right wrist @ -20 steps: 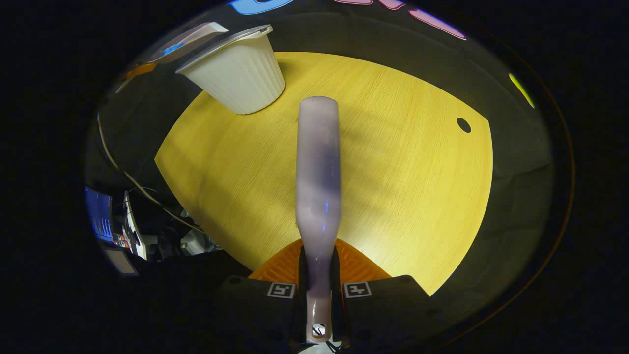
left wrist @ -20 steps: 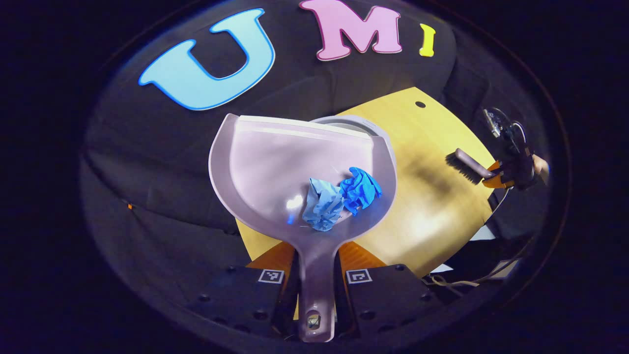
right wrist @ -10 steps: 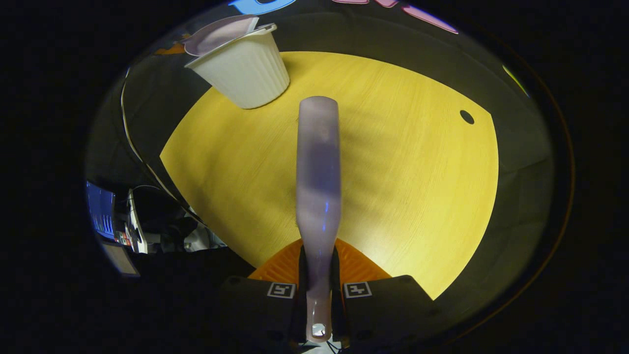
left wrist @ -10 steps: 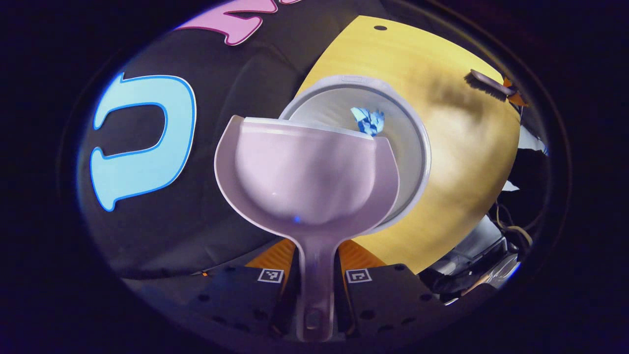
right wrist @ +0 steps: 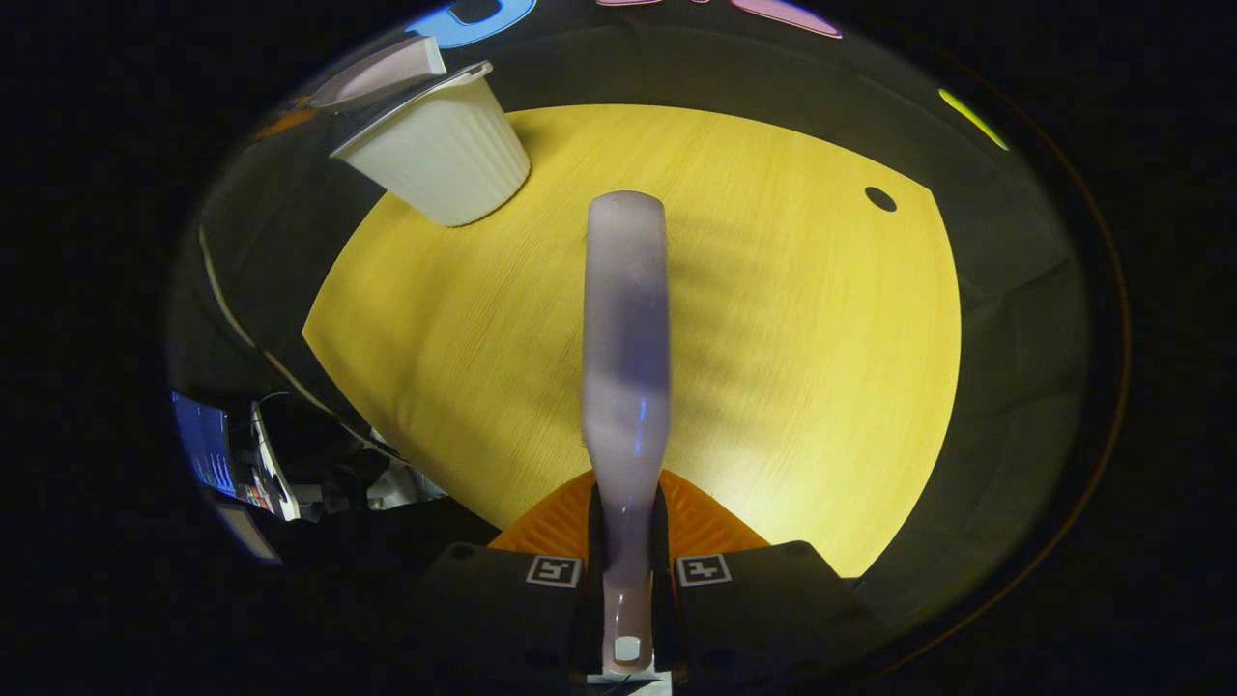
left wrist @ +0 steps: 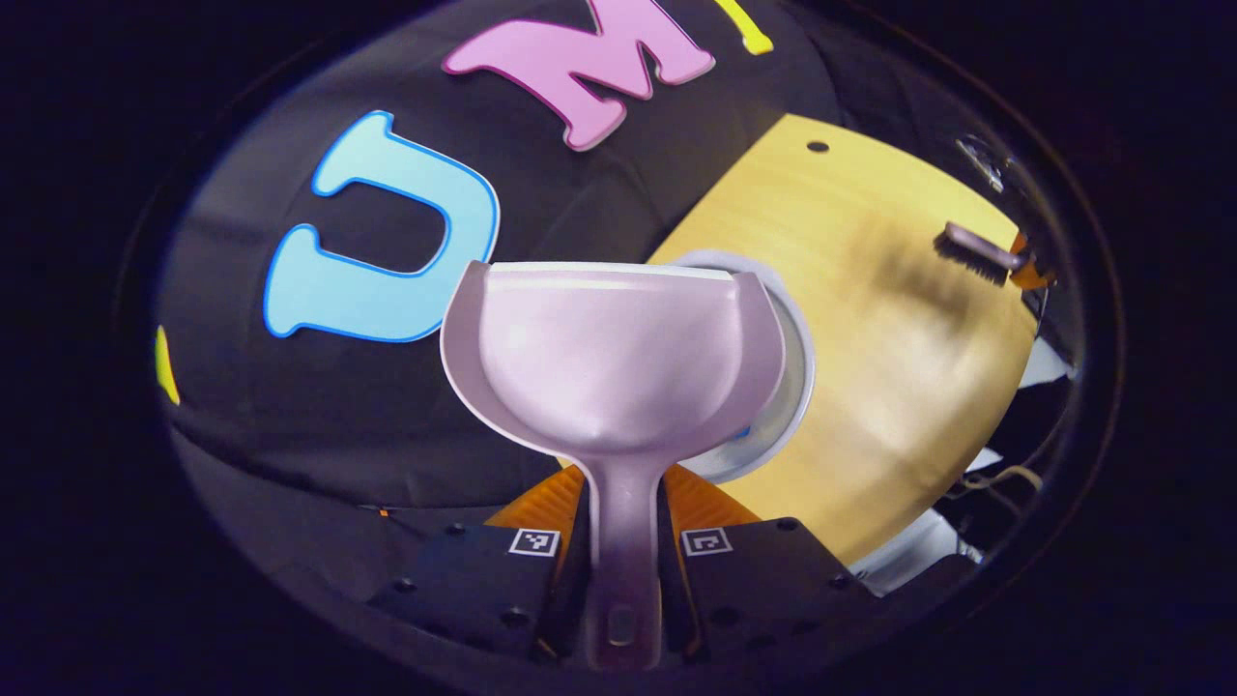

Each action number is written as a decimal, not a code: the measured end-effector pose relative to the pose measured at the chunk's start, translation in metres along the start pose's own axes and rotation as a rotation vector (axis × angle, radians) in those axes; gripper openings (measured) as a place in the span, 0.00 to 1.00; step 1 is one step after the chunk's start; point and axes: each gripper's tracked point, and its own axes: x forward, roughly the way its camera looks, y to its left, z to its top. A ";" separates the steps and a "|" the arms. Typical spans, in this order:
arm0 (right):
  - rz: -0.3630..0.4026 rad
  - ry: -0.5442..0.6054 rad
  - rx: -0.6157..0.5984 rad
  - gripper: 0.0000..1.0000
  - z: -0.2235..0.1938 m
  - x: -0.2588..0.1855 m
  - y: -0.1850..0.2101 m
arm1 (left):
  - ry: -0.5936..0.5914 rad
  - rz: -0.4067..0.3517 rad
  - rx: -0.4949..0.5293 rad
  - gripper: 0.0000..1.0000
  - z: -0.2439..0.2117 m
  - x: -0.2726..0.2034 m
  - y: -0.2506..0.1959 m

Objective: Pick up the small broom and dustpan from the desktop, sweep the trash into the dustpan with the broom, and then empty the trash into the garbage bin.

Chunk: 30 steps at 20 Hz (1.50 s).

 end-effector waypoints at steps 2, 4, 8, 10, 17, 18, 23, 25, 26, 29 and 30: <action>-0.032 -0.016 0.017 0.22 0.003 0.000 -0.005 | -0.130 -0.044 -0.070 0.28 0.007 0.002 -0.024; -0.048 -0.024 0.037 0.21 0.001 0.000 -0.005 | -0.253 -0.154 -0.152 0.29 0.018 0.005 -0.059; -0.089 -0.005 0.071 0.21 -0.004 0.003 -0.008 | -0.342 -0.432 -0.349 0.30 0.047 0.020 -0.158; -0.101 0.016 0.106 0.21 -0.008 0.006 -0.005 | -0.309 -0.461 -0.422 0.30 0.056 0.040 -0.193; -0.064 0.053 0.288 0.22 -0.008 0.032 0.018 | -0.107 -0.466 -0.595 0.30 0.032 0.123 -0.313; -0.065 0.061 0.287 0.22 -0.004 0.039 0.020 | -0.068 -0.458 -0.614 0.30 0.026 0.138 -0.321; -0.129 0.061 0.292 0.22 0.009 0.066 0.043 | 0.038 -0.360 -0.622 0.30 0.004 0.186 -0.336; -0.137 0.075 0.304 0.22 0.011 0.068 0.052 | 0.068 -0.393 -0.665 0.30 0.001 0.192 -0.343; -0.136 0.081 0.313 0.22 0.013 0.070 0.057 | 0.084 -0.407 -0.685 0.30 -0.001 0.188 -0.347; -0.145 0.090 0.297 0.22 0.017 0.074 0.064 | 0.097 -0.422 -0.724 0.30 0.003 0.179 -0.353; -0.148 0.089 0.287 0.22 0.019 0.076 0.065 | 0.103 -0.419 -0.714 0.31 0.003 0.178 -0.353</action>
